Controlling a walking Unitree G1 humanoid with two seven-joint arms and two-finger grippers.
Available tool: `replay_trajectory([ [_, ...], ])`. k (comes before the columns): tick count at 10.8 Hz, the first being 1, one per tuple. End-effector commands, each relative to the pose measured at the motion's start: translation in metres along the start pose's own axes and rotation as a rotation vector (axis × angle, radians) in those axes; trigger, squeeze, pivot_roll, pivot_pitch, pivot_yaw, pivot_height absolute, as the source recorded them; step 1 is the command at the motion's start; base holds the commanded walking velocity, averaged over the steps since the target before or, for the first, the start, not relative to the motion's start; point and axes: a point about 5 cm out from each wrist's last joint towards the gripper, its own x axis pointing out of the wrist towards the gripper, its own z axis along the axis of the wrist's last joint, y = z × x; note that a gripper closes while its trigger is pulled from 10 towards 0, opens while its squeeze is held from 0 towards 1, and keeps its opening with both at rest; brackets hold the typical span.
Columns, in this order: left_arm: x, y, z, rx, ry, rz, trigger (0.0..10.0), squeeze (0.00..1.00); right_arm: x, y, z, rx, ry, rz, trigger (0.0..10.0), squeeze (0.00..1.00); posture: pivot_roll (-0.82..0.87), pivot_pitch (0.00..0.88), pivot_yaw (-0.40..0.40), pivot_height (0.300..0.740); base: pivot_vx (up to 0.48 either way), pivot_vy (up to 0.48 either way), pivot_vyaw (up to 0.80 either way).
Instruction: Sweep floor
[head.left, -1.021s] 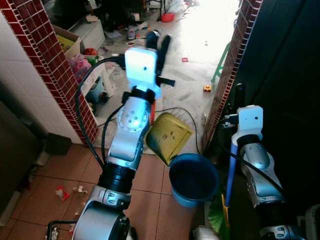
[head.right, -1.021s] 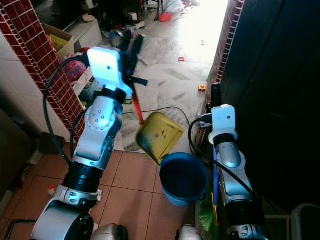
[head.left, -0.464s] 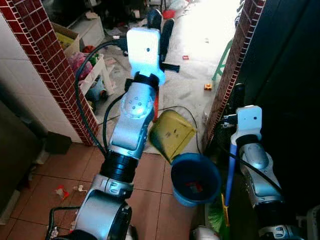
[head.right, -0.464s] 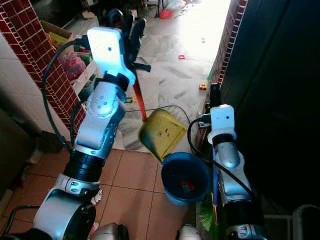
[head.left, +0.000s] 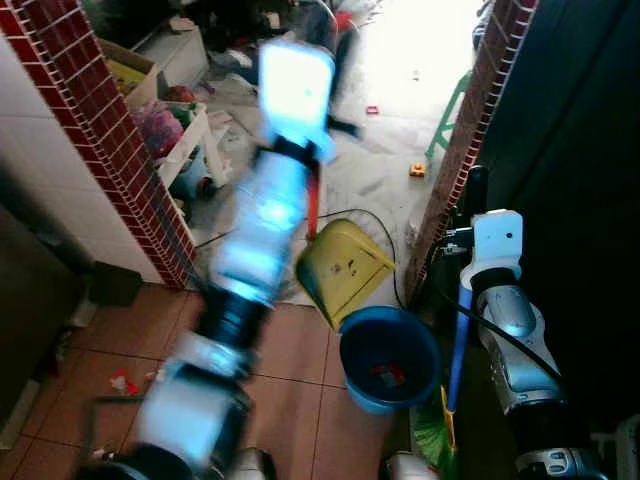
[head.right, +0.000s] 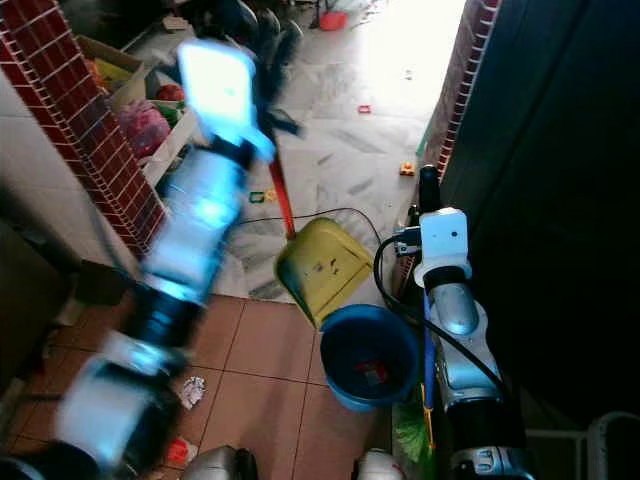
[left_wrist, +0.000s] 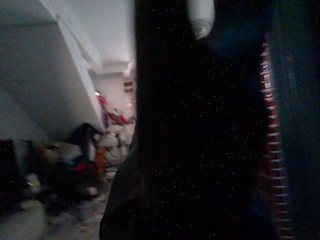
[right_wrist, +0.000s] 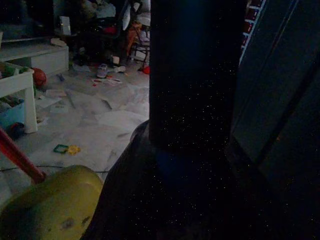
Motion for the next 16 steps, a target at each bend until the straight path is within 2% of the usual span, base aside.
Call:
replay_trajectory([
  [1, 0.004, 0.01, 0.017, 0.057, -0.103, 0.023, 10.0, 0.0, 0.003, -0.001, 0.006, 0.0, -0.033, -0.004, 10.0, 0.0, -0.12, 0.0, 0.046, 0.74, 0.0, 0.0, 0.0],
  [3, -0.005, 0.048, -0.003, 0.165, -0.026, 0.138, 10.0, 0.0, 0.003, 0.001, 0.005, 0.0, -0.029, 0.012, 10.0, 0.0, -0.12, 0.0, 0.035, 0.74, 0.0, 0.0, 0.0],
  [5, -0.025, 0.06, -0.03, 0.203, 0.083, 0.191, 10.0, 0.0, 0.006, 0.004, 0.008, 0.005, -0.036, 0.023, 10.0, 0.0, -0.11, 0.0, 0.029, 0.74, 0.0, 0.0, 0.0],
  [6, -0.037, 0.061, -0.042, 0.184, 0.133, 0.204, 10.0, 0.0, 0.007, 0.004, 0.009, 0.01, -0.041, 0.027, 10.0, 0.0, -0.11, 0.0, 0.028, 0.74, 0.0, 0.0, 0.0],
  [16, -0.037, 0.061, -0.042, 0.184, 0.133, 0.204, 10.0, 0.0, 0.007, 0.004, 0.009, 0.01, -0.041, 0.027, 10.0, 0.0, -0.11, 0.0, 0.028, 0.74, 0.0, 0.0, 0.0],
])
